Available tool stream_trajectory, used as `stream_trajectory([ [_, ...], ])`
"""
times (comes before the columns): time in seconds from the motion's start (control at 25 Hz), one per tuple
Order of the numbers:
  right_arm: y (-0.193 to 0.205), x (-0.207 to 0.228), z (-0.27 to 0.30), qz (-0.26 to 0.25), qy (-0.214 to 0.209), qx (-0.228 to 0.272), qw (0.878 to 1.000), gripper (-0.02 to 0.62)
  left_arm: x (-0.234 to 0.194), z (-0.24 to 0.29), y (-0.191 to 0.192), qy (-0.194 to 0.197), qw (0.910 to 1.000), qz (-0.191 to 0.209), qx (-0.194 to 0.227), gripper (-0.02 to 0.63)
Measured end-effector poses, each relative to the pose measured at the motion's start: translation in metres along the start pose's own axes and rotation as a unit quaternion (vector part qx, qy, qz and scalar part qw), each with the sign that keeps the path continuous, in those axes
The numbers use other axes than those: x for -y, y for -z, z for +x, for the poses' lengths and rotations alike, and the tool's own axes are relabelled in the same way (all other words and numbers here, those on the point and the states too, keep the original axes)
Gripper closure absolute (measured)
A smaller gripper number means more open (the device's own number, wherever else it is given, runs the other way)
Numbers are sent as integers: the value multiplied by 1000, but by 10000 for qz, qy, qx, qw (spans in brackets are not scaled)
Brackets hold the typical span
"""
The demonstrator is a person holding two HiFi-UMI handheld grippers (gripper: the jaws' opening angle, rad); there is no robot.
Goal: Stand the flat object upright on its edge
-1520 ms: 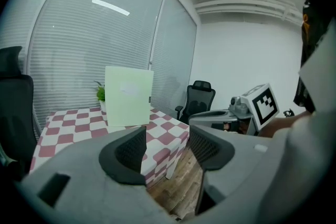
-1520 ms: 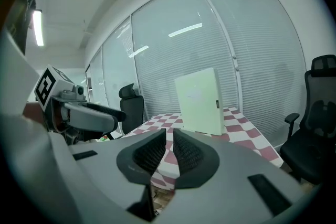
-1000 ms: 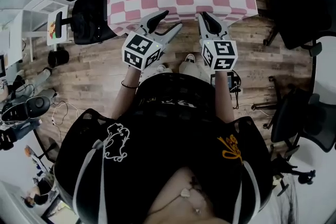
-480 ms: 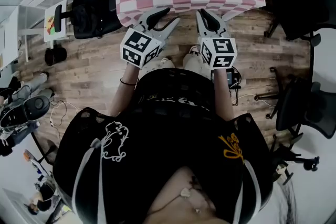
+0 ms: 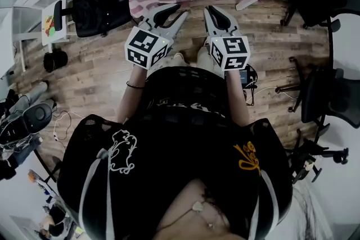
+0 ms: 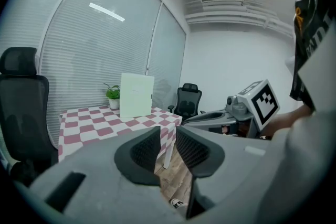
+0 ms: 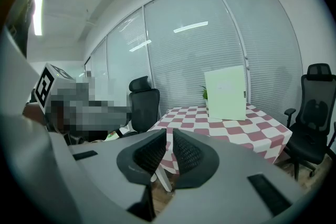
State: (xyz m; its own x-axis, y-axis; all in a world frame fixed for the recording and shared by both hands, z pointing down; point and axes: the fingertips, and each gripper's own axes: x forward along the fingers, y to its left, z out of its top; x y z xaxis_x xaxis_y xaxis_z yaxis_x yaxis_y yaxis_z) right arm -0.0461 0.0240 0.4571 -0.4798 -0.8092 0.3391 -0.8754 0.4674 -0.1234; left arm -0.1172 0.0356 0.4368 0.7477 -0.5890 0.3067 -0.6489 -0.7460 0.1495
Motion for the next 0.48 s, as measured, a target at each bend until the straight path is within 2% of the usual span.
stream_trajectory([
  [0.48,17,-38,-23,-50,207,-60,9998,558,10,-36,20,163,9998,-13,96,518],
])
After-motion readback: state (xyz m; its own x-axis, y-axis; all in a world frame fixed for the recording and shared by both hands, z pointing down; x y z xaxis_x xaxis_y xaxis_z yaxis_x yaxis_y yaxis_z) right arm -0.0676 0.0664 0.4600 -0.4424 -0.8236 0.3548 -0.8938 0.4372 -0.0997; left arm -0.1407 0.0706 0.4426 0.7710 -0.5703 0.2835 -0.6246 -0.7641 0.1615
